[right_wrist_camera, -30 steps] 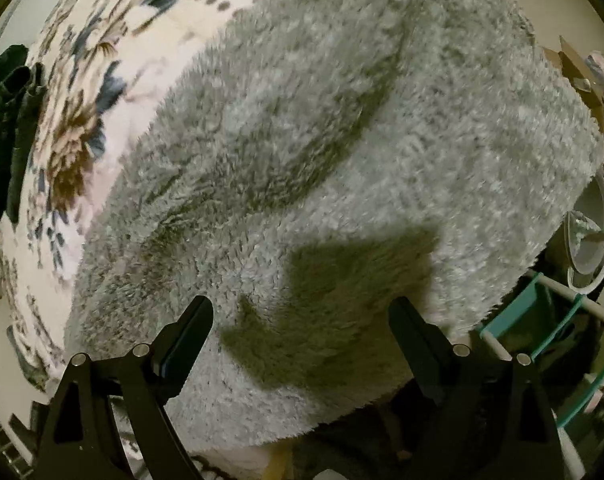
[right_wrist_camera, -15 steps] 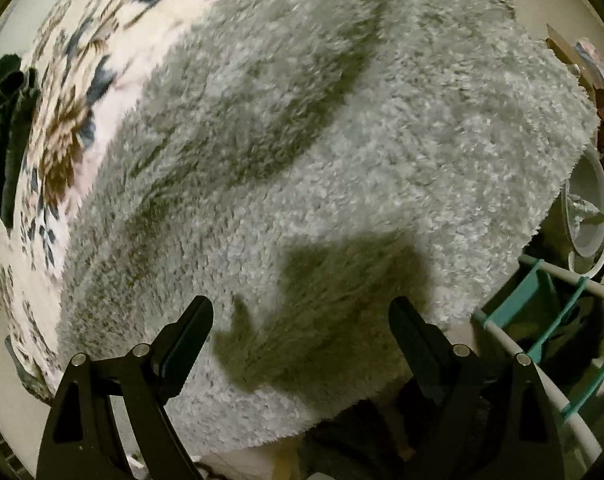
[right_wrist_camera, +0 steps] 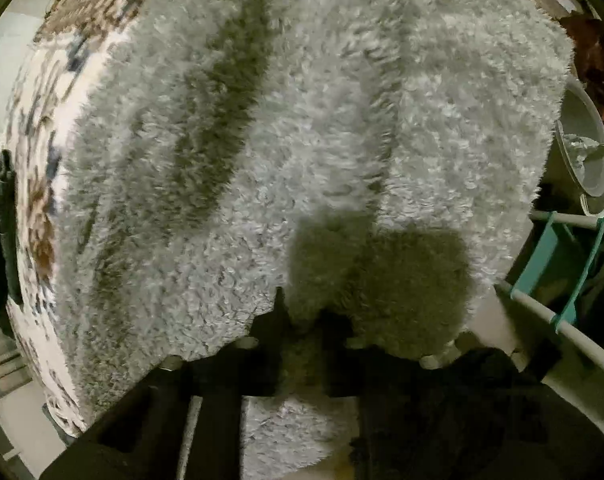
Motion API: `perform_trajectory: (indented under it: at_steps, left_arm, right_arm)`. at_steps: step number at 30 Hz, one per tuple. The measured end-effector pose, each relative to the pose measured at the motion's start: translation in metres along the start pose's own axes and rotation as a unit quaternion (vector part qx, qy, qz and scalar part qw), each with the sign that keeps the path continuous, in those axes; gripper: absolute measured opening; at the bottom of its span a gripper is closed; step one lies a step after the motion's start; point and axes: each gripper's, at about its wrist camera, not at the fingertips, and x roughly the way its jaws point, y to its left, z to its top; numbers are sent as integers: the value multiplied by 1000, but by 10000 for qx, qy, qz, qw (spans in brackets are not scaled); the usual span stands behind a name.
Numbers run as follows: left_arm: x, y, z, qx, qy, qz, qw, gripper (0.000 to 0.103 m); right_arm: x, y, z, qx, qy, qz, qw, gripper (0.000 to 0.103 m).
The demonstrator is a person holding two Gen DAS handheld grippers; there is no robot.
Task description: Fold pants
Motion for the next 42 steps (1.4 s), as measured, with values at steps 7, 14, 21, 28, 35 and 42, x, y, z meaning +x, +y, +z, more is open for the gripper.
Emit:
perform_trajectory:
  at_steps: [7, 14, 21, 28, 35, 42]
  left_arm:
    - [-31, 21, 7, -156, -229, 23, 9996, 6]
    - [-28, 23, 17, -107, -345, 254, 9990, 6]
    - [-12, 19, 8, 194, -131, 722, 9971, 11]
    - [-48, -8, -25, 602, -389, 1068, 9917, 74]
    - [-38, -70, -75, 1294, -134, 982, 9866, 74]
    - [-15, -145, -136, 2187, 237, 768, 9725, 74]
  right_arm:
    - [-46, 6, -23, -619, -203, 37, 9979, 5]
    - [-45, -4, -71, -868, 99, -79, 9961, 5]
    - [-2, -4, -82, -1132, 623, -321, 9911, 13]
    - [-37, -20, -44, -1104, 432, 153, 9928, 63]
    - [-93, -62, 66, -196, -909, 154, 9956, 67]
    - [-46, -110, 139, 857, -282, 899, 9919, 12]
